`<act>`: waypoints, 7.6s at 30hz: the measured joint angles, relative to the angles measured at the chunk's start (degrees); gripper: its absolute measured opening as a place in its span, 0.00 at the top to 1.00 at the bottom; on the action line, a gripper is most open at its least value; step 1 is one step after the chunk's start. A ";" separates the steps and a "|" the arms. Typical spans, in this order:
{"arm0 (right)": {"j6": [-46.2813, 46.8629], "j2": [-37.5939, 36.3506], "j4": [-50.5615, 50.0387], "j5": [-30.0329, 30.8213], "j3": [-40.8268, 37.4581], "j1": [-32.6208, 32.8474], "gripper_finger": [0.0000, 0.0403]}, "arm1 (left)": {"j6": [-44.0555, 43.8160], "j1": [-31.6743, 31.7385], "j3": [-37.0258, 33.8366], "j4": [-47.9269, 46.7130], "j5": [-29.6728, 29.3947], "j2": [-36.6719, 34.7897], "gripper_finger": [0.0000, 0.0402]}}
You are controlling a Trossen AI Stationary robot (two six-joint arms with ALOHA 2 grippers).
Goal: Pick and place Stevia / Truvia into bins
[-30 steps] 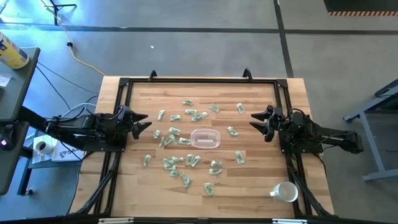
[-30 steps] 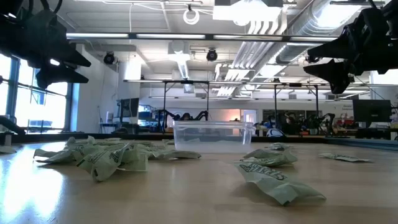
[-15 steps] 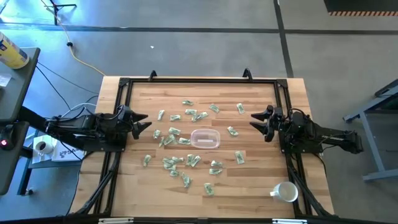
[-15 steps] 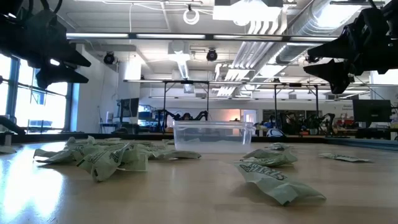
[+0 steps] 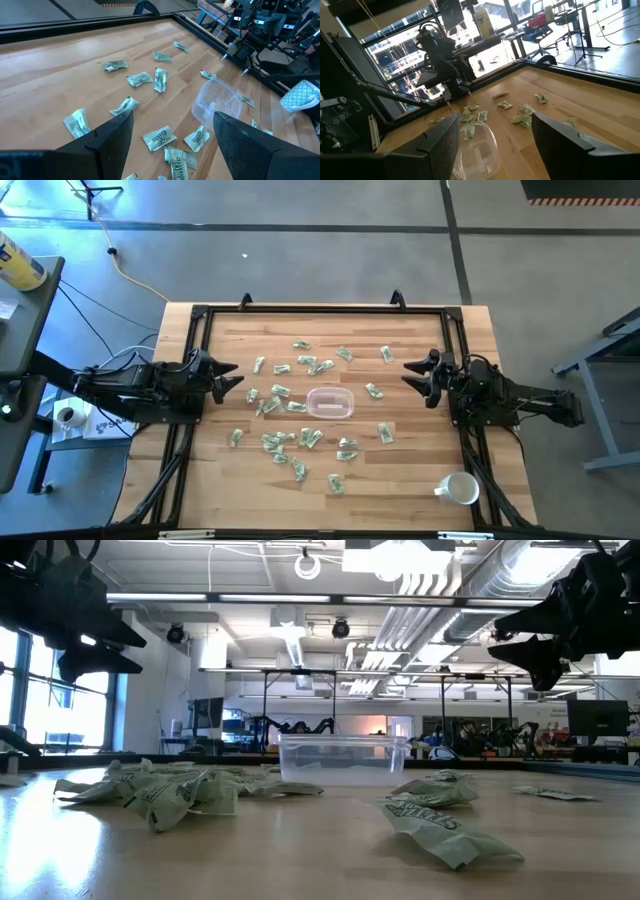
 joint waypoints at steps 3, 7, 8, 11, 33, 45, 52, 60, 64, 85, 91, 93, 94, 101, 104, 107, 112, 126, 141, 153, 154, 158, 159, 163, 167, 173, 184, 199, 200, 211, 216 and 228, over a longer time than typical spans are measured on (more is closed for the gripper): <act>0.01 -0.01 0.00 0.00 0.00 0.01 0.41 | 0.00 -0.01 0.00 0.00 -0.02 -0.02 0.23; 0.01 0.00 0.00 0.00 -0.01 0.00 0.41 | -0.18 0.00 0.00 2.78 -0.02 0.00 0.23; 0.00 -0.02 0.00 0.00 0.00 0.02 0.41 | -0.22 0.00 0.00 4.10 -0.02 -0.02 0.23; 0.02 0.00 0.00 0.00 -0.01 0.02 0.41 | -3.72 -0.01 0.00 9.79 0.55 -0.01 0.23; -7.29 0.35 10.28 15.93 -0.19 -0.07 0.41 | -27.33 -0.02 0.01 29.80 -1.72 1.33 0.23; 24.17 0.89 31.49 26.37 -0.09 -0.04 0.41 | -27.57 -0.02 0.00 29.06 1.65 1.42 0.23; 25.40 4.82 28.11 26.92 -0.09 0.03 0.41 | -25.18 -0.02 0.00 27.02 1.66 1.47 0.23; 42.01 31.08 2.67 20.16 8.24 -1.21 0.42 | -15.22 0.00 0.00 26.95 0.80 1.47 0.23; 38.99 43.48 -22.07 19.21 19.10 -5.24 0.42 | -13.76 0.00 0.00 25.85 0.02 1.42 0.23; 7.31 92.92 -26.36 1.28 45.33 -23.71 0.41 | -16.01 0.00 0.00 20.92 -0.02 1.44 0.23; 6.00 94.09 -25.11 3.31 45.44 -24.20 0.42 | -17.05 0.00 0.00 20.92 -0.02 1.44 0.23; 5.66 94.11 -24.79 3.25 45.42 -25.09 0.44 | -17.07 0.00 0.00 20.92 -0.18 1.44 0.23; 5.37 94.12 -24.79 3.25 45.40 -25.60 0.46 | -17.09 0.00 0.00 20.92 -0.50 1.44 0.23; 2.73 94.18 -24.90 2.72 45.38 -28.15 0.73 | -17.11 0.00 0.00 20.92 -1.40 1.44 0.23; 1.29 94.20 -25.35 1.76 45.36 -27.90 0.89 | -17.11 0.00 0.00 20.92 -1.39 1.44 0.23; 1.08 94.20 -24.87 -1.42 45.36 -27.29 0.98 | -17.07 0.00 0.00 20.92 -1.38 1.44 0.23; 1.79 94.31 -21.13 -19.36 45.79 -23.80 0.96 | -17.07 0.00 0.00 20.88 -1.38 1.42 0.23; -10.44 96.15 -18.38 -28.05 59.65 -1.09 0.97 | -17.11 0.00 0.00 20.85 -1.64 1.44 0.23; -13.21 99.41 -24.99 -11.27 65.99 0.71 0.46 | -18.47 0.00 0.00 20.00 -1.68 1.47 0.23; -24.20 101.31 -29.32 -3.51 67.51 -15.61 0.40 | -19.91 0.00 0.00 19.38 -1.68 1.47 0.23; -25.85 101.74 -28.59 -4.13 67.59 -15.81 0.40 | -19.91 0.00 0.00 19.23 -1.70 1.47 0.23; -30.26 104.77 -25.53 -3.75 67.47 -15.27 0.40 | -19.91 0.00 0.00 17.91 -1.70 1.47 0.23; -30.90 105.48 -24.31 -3.25 67.47 -15.03 0.40 | -19.91 0.00 0.00 17.81 -1.69 1.47 0.23; -29.71 108.43 -22.91 1.01 67.56 -14.73 0.40 | -20.11 0.00 0.00 16.72 -1.72 1.47 0.23; -25.29 109.82 -23.82 0.60 67.50 -15.77 0.40 | -20.13 0.00 0.00 16.76 -1.72 1.44 0.23; -22.07 111.26 -23.75 0.20 67.54 -16.22 0.51 | -20.06 0.00 0.00 16.61 -1.73 1.44 0.23; -22.26 112.08 -25.09 -5.45 68.49 -16.06 0.97 | -19.93 -0.01 0.00 15.08 -1.73 1.44 0.23; -35.57 110.88 -50.63 -27.09 87.90 -6.08 0.97 | -21.52 0.00 0.00 11.12 -3.83 1.44 0.23; -36.93 110.88 -52.10 -27.09 87.67 -4.90 0.98 | -21.59 0.00 0.00 10.96 -4.36 1.44 0.23; -34.27 110.99 -45.58 -19.46 79.89 4.00 0.76 | -25.47 0.00 0.00 10.99 -5.79 1.44 0.23; -33.21 109.61 -47.23 -11.88 79.78 5.52 0.51 | -27.21 0.00 0.00 11.04 -2.26 1.44 0.23; -13.25 94.25 -46.64 -3.50 62.83 -0.06 0.35 | -27.05 -0.01 0.00 10.20 1.89 1.47 0.23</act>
